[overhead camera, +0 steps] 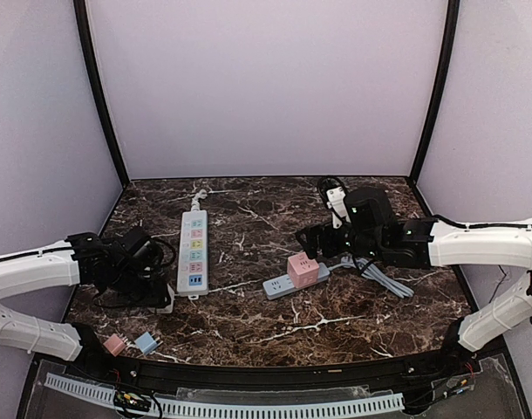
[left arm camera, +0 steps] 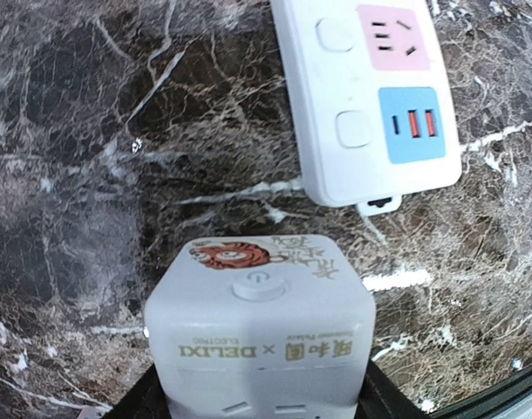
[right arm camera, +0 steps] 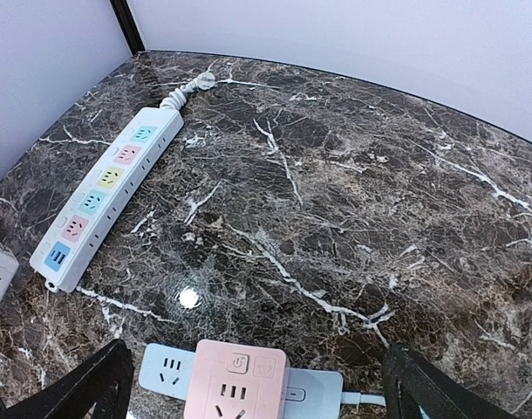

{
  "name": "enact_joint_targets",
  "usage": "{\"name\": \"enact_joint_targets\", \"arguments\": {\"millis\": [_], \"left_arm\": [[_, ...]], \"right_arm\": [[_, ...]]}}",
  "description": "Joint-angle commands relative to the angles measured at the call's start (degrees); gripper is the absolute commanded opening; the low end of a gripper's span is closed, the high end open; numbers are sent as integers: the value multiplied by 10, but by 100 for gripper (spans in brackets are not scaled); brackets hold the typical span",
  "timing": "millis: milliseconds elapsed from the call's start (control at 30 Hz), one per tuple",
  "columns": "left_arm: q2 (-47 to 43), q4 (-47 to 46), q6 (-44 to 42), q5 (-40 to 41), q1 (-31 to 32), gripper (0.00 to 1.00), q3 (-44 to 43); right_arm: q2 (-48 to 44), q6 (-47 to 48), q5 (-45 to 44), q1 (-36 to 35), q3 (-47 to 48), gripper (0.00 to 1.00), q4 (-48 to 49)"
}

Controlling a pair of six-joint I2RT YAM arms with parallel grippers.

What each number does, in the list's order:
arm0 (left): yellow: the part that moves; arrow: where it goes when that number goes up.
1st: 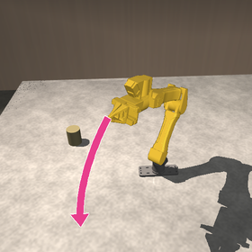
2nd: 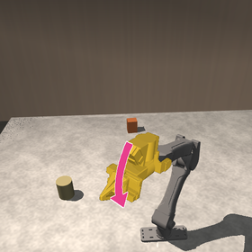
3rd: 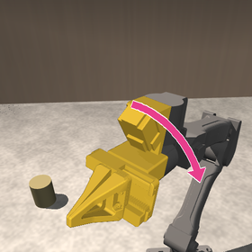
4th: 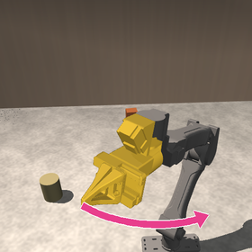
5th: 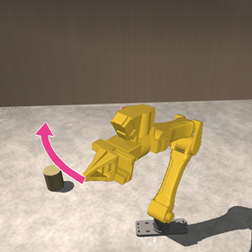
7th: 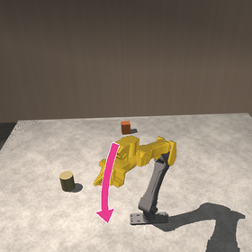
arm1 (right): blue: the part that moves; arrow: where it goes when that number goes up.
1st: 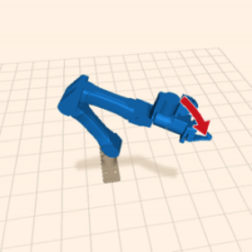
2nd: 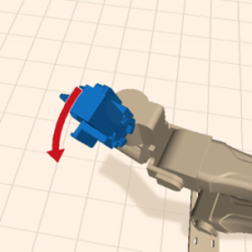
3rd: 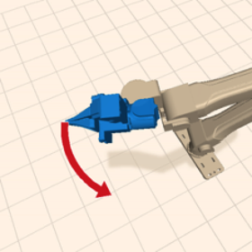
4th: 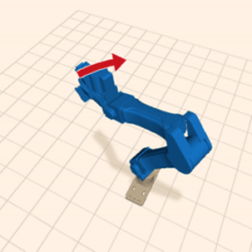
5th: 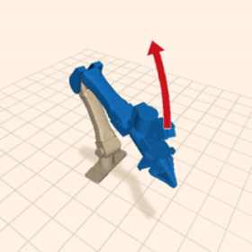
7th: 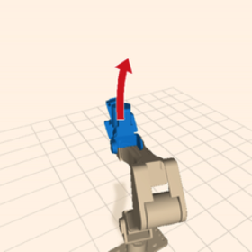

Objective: Insert the plug

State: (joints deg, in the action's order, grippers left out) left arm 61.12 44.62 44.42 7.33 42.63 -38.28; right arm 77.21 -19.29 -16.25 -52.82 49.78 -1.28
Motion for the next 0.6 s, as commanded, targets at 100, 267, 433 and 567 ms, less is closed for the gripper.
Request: {"name": "enact_joint_targets", "arguments": {"millis": [100,267,433,567], "left_arm": [[35,-53,-72,57,51,1,-63],[81,-145,-92,64,103,1,-71],[108,-250,-116,49,123,1,-71],[147,-330,-146,28,137,1,-74]], "right_arm": [[-16,15,19,3,-20,99,36],[-34,16,59,4,-22,99,44],[-64,22,126,3,-31,99,50],[-86,36,195,4,-31,99,48]]}}
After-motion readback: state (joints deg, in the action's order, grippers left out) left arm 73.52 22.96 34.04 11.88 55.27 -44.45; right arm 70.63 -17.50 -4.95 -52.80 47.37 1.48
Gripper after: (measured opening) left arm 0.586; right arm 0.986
